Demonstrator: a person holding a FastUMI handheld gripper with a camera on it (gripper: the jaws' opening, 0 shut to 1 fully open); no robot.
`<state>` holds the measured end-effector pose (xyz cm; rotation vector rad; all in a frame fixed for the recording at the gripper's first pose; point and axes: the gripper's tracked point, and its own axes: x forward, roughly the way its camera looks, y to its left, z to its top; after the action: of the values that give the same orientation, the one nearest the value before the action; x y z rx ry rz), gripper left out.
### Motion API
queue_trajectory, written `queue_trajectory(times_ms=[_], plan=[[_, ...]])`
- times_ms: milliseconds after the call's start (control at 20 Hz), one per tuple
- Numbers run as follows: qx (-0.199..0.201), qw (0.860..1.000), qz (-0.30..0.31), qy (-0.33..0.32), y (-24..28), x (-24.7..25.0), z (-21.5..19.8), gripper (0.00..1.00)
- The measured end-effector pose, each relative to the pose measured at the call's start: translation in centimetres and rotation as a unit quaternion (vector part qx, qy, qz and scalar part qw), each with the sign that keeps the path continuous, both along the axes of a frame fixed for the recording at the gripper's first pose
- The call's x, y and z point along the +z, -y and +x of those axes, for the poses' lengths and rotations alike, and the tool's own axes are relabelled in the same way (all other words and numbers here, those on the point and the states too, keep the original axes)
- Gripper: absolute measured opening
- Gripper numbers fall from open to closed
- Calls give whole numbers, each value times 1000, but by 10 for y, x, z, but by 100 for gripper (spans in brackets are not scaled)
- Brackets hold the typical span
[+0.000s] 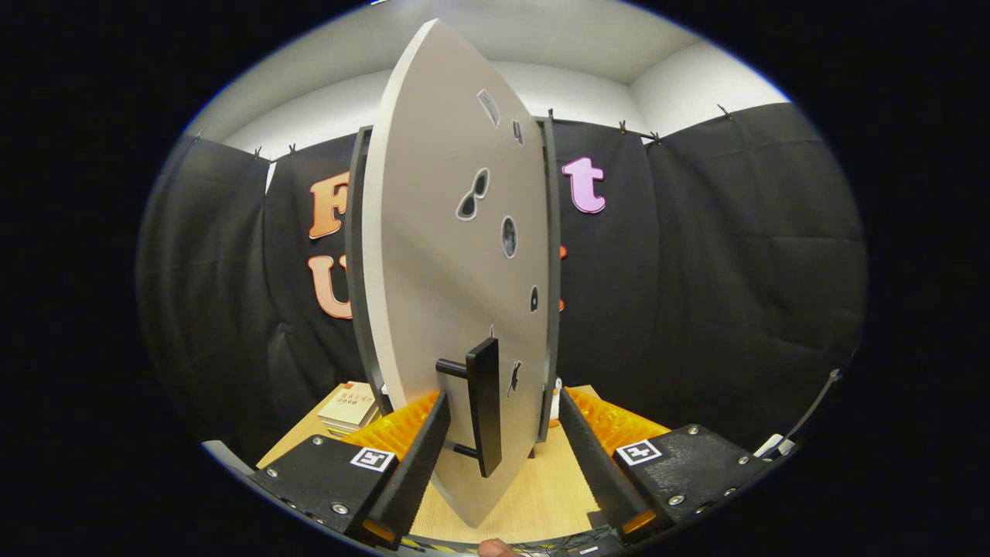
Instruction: Open the shoe cabinet door, grab the shoes and put them into the shoe cabinet, then close the shoe cabinet door.
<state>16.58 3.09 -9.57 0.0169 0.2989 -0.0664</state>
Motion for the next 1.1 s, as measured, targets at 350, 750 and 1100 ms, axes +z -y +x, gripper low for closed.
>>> queue_trajectory(times_ms=[350, 750, 1100], plan=[[41, 999, -14, -13, -65, -13, 42, 91], [90, 996, 10, -18, -102, -24, 83, 93], [111, 993, 37, -20, -114, -34, 114, 91]])
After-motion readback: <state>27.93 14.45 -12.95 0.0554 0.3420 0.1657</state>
